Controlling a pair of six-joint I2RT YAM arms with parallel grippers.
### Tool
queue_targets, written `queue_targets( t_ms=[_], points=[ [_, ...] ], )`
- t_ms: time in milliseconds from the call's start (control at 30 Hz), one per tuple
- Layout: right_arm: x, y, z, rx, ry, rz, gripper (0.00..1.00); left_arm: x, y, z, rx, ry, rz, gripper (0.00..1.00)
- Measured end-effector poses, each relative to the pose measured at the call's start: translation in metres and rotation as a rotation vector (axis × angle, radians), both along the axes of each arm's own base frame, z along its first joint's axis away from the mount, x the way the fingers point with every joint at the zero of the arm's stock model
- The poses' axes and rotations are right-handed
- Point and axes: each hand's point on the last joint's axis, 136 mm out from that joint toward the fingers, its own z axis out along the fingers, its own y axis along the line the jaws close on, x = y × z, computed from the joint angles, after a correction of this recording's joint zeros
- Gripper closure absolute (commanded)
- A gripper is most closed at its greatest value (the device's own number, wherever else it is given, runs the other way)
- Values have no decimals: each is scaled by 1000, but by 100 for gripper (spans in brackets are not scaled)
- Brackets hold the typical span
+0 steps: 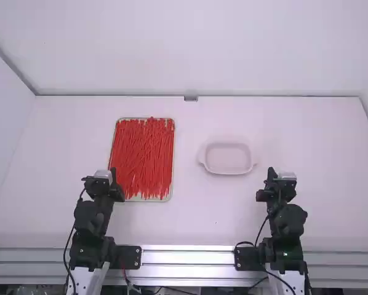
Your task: Fasten the cable tie
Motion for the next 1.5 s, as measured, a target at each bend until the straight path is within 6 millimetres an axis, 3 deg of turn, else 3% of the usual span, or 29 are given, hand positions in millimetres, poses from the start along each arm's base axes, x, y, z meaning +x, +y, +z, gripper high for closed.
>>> queue_targets(
  t_ms=[367, 633, 1100, 1500],
  points=[
    [1, 1, -5, 4, 24, 8, 94, 1, 0, -7, -1, 31, 0, 94],
    [3, 5, -18, 7, 108, 26, 84, 2, -1, -12, -4, 113, -7, 84],
    [16, 21, -3, 6, 228, 91, 58, 10, -8, -6, -31, 269, -41, 58],
    [36, 37, -2, 6, 349, 147, 36, 24, -14, -4, -58, 410, -68, 36]
  ],
)
